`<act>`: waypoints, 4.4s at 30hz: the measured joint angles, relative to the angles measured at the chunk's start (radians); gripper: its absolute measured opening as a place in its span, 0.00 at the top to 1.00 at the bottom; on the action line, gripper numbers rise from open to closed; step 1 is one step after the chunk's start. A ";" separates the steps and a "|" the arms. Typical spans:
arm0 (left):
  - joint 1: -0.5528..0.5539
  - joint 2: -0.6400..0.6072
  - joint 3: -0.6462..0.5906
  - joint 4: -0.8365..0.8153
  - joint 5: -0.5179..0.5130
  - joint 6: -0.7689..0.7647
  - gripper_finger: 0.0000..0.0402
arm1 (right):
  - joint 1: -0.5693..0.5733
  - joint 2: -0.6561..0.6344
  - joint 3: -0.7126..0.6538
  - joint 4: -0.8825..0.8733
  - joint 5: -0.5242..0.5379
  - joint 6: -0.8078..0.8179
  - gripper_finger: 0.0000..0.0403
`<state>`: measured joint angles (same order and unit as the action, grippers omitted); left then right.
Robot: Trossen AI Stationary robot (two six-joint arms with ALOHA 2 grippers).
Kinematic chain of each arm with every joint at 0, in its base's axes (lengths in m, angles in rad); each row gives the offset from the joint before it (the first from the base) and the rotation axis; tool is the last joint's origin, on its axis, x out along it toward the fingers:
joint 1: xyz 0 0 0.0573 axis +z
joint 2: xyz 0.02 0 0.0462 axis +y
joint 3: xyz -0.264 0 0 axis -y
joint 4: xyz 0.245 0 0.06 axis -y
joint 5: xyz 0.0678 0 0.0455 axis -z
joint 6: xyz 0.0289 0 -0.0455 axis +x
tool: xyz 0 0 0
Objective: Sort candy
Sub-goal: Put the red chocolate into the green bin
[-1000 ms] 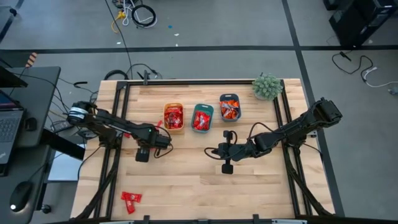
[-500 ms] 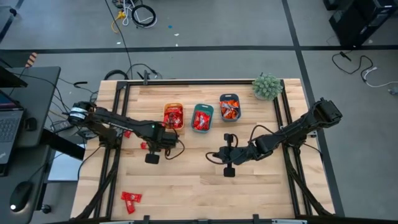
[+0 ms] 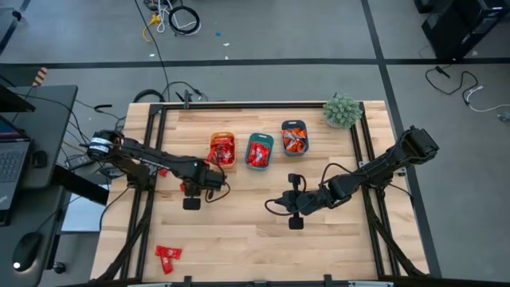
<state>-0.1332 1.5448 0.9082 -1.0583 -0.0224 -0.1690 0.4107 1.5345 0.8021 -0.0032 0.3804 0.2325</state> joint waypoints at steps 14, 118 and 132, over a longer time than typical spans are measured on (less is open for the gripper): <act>0.000 -0.001 -0.087 0.049 -0.056 -0.073 0.39 | 0.000 0.000 0.000 0.003 0.001 0.001 1.00; 0.381 -0.032 0.522 -0.237 -0.044 -0.191 0.99 | 0.007 0.000 0.000 -0.058 0.022 0.009 1.00; 0.354 -0.354 0.008 -0.289 -0.058 -0.600 0.97 | 0.005 0.000 0.000 0.036 0.021 -0.012 1.00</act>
<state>0.2203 1.1911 0.9159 -1.3474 -0.0807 -0.7689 0.4152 1.5344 0.8020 0.0324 0.4011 0.2207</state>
